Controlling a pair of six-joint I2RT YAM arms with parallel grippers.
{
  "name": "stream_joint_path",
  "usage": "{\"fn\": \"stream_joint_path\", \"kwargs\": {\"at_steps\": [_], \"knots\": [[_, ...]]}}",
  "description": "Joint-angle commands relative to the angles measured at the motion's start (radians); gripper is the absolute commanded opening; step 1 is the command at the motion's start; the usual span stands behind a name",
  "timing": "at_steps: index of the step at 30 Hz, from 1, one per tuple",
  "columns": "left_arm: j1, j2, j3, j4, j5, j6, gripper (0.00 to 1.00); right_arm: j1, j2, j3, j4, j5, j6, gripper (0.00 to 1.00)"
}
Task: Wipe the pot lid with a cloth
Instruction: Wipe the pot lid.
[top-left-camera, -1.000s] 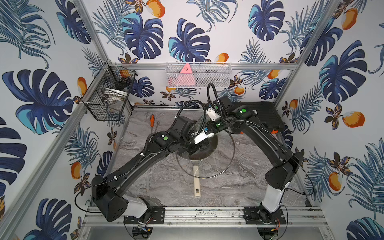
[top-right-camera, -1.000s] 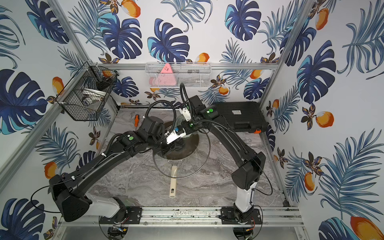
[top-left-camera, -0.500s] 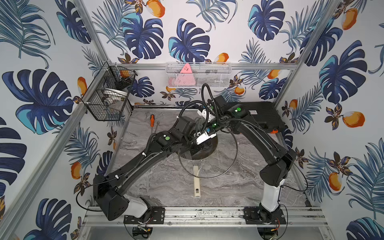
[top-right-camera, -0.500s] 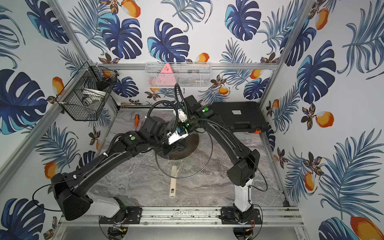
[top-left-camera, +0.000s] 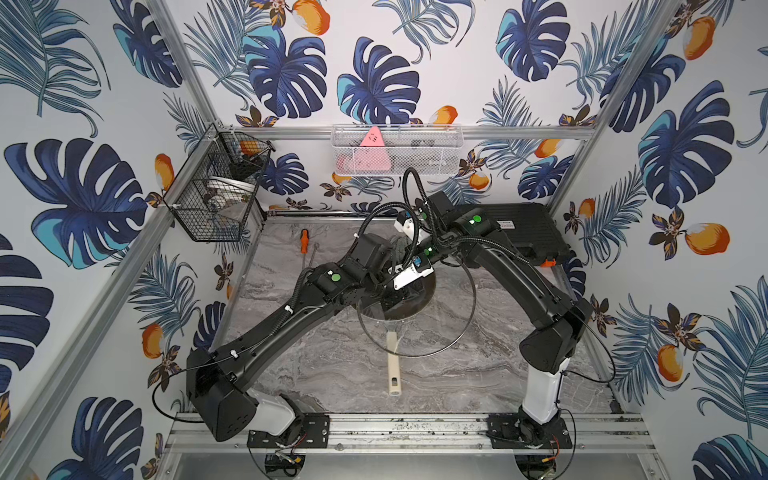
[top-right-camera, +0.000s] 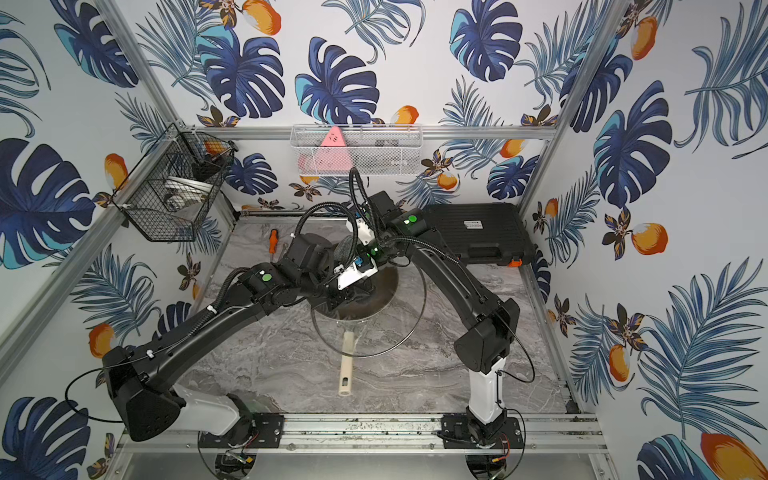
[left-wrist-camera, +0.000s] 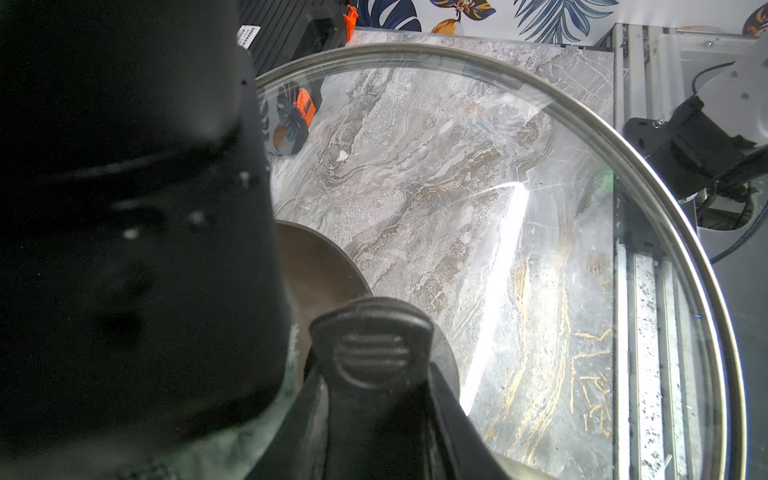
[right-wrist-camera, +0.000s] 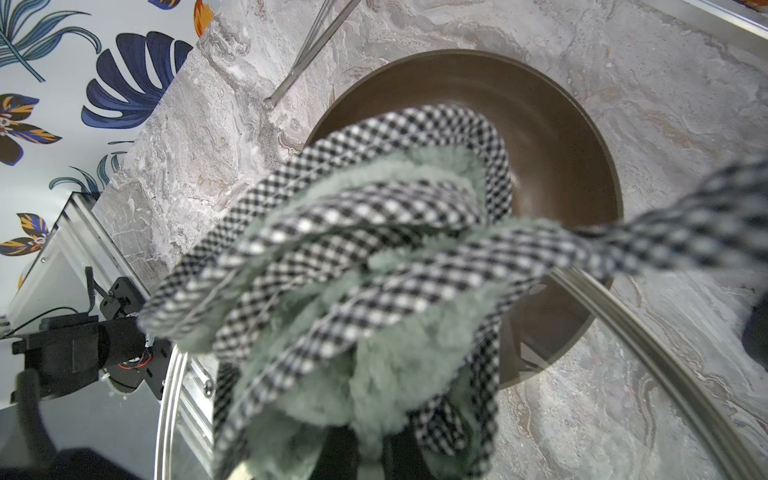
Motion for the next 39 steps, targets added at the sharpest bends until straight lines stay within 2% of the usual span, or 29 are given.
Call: {"fn": "stream_joint_path", "kwargs": {"at_steps": [1,8,21,39], "knots": [[0.001,-0.025,0.002,0.238,-0.040,0.021,0.00,-0.024,-0.027,-0.027,-0.061,0.063,0.010,0.00],[0.001,-0.024,0.005,0.229,-0.066,0.023,0.00,-0.074,-0.079,-0.068,-0.075,0.080,-0.002,0.00],[0.001,-0.027,0.001,0.227,-0.073,0.039,0.00,-0.093,-0.106,-0.081,-0.099,0.104,-0.012,0.00],[0.001,-0.010,0.004,0.266,-0.028,0.022,0.00,-0.041,-0.040,-0.057,-0.040,-0.084,-0.022,0.00]]}}
